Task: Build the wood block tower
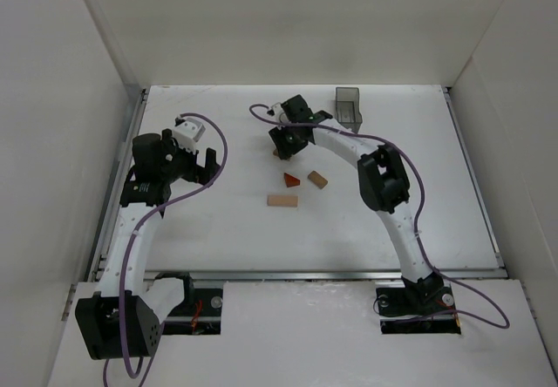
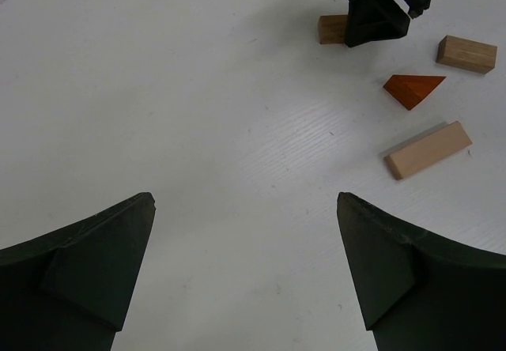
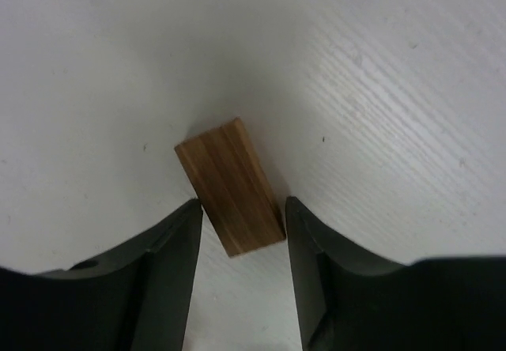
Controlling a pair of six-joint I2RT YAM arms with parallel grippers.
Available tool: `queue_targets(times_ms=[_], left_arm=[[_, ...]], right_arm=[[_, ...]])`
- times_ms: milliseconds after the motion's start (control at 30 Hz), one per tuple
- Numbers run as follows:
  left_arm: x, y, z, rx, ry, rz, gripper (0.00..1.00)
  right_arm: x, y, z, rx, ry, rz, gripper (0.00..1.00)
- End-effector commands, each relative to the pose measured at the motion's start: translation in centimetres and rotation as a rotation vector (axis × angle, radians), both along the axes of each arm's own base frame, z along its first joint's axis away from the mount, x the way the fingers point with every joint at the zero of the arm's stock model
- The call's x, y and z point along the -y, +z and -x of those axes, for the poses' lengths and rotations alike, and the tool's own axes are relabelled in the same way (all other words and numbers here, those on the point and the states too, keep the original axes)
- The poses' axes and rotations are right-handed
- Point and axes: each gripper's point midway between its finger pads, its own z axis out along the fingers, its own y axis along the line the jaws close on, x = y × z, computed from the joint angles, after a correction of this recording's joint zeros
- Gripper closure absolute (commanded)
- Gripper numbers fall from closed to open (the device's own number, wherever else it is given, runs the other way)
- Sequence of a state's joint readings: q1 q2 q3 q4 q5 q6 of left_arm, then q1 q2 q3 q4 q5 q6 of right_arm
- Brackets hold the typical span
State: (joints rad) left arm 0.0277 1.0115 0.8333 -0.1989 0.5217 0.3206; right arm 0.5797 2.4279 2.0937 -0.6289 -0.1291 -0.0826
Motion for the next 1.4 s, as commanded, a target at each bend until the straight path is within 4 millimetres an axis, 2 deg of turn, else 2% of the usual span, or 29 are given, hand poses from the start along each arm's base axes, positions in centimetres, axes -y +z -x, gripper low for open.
queue_targets(times_ms=[0,67,100,200,233,300,333,400,433,500,533,567,600,633,667,733,767,800,833,867,900,933,1000,1033,1100,1133,1200,1300,1367], left_arm=[[0.2,1.3,-0.4,0.056,-0.022,-0.015,0.0],[0.2,1.2,-0.3,0.051,-0.026,-0.022,0.0],[0.2,1.2,-0.3,0.051,-0.026,-0.022,0.0],[0.1,0.8,-0.2,0.046,-0.03,-0.029,0.0],[0.3,0.8,-0.2,0.046,-0.041,-0.023,0.0],[0.6,0.9,-0.1,0.047,-0.053,-0.016,0.0],[0.7,0.9,0.0,0.052,-0.065,-0.02,0.02],[1.1,0.6,0.5,0.042,-0.105,-0.021,0.04],[1.3,0.5,0.7,0.041,-0.126,-0.026,0.05],[2.0,0.8,1.3,0.063,-0.218,-0.061,0.1],[2.2,0.9,1.6,0.074,-0.254,-0.079,0.12],[2.4,1.3,1.6,0.089,-0.29,-0.099,0.13],[2.8,1.1,2.2,0.075,-0.342,-0.098,0.14],[3.0,1.6,2.2,0.115,-0.39,-0.139,0.14],[3.2,1.8,2.2,0.121,-0.415,-0.143,0.14],[4.1,3.8,2.2,0.172,-0.479,-0.123,0.14],[4.5,4.2,2.2,0.194,-0.516,-0.127,0.14],[4.8,5.6,2.2,0.243,-0.547,-0.132,0.16],[5.7,6.2,2.6,0.274,-0.61,-0.101,0.16],[6.2,6.5,2.9,0.298,-0.645,-0.093,0.16],[6.6,7.3,3.1,0.341,-0.684,-0.097,0.17],[7.3,8.7,3.6,0.41,-0.736,-0.072,0.17],[8.0,9.9,4.1,0.47,-0.781,-0.045,0.17],[8.4,9.9,4.4,0.465,-0.794,-0.009,0.18],[9.2,11.3,5.0,0.517,-0.85,0.028,0.2],[9.9,11.7,5.4,0.523,-0.876,0.047,0.23],[10.7,12.1,5.9,0.535,-0.911,0.056,0.26],[11.9,12.3,6.3,0.51,-0.95,0.086,0.34],[12.2,11.5,6.0,0.46,-0.953,0.117,0.37]], right_arm=[[-0.4,-0.3,1.5,-0.031,0.043,-0.006,0.49],[-0.7,-0.7,2.1,-0.036,0.061,0.003,0.53],[-0.9,-0.5,1.9,-0.026,0.061,-0.003,0.59],[-1.1,-0.9,2.3,-0.03,0.065,0.008,0.69],[-1.1,-0.9,2.3,-0.03,0.065,0.008,0.79],[-1.6,-0.4,2.6,-0.026,0.08,-0.003,0.91],[-1.9,1.2,2.3,0.003,0.08,-0.022,0.99],[-2.0,2.8,2.2,0.026,0.072,-0.045,1.0],[-2.1,5.4,2.0,0.071,0.072,-0.074,1.0],[-2.4,8.5,2.1,0.115,0.062,-0.128,1.0],[-2.6,9.4,2.3,0.14,0.075,-0.161,1.0],[-2.6,13.5,2.8,0.207,0.088,-0.219,1.0],[-3.2,15.1,4.0,0.228,0.127,-0.27,1.0],[-2.8,14.3,5.4,0.209,0.147,-0.281,1.0],[-3.1,18.5,5.9,0.306,0.176,-0.365,1.0],[-3.6,20.3,8.1,0.327,0.248,-0.439,1.0],[-3.6,20.1,8.8,0.339,0.269,-0.464,1.0],[-3.8,22.2,10.3,0.377,0.307,-0.507,1.0],[-3.9,22.8,11.2,0.386,0.341,-0.539,1.0],[-4.0,22.0,12.3,0.376,0.363,-0.547,1.0],[-4.4,24.3,13.1,0.443,0.395,-0.595,1.0],[-4.4,24.8,13.7,0.457,0.419,-0.618,1.0],[-5.1,25.4,15.0,0.498,0.461,-0.658,1.0],[-5.0,26.2,15.3,0.523,0.465,-0.671,1.0],[-5.6,26.3,16.4,0.54,0.502,-0.687,1.0],[-5.8,26.9,16.2,0.566,0.505,-0.701,1.0],[-6.6,26.9,17.2,0.576,0.537,-0.709,1.0],[-6.9,27.2,17.4,0.6,0.557,-0.707,1.0],[-7.1,27.2,17.8,0.597,0.565,-0.71,1.0]])
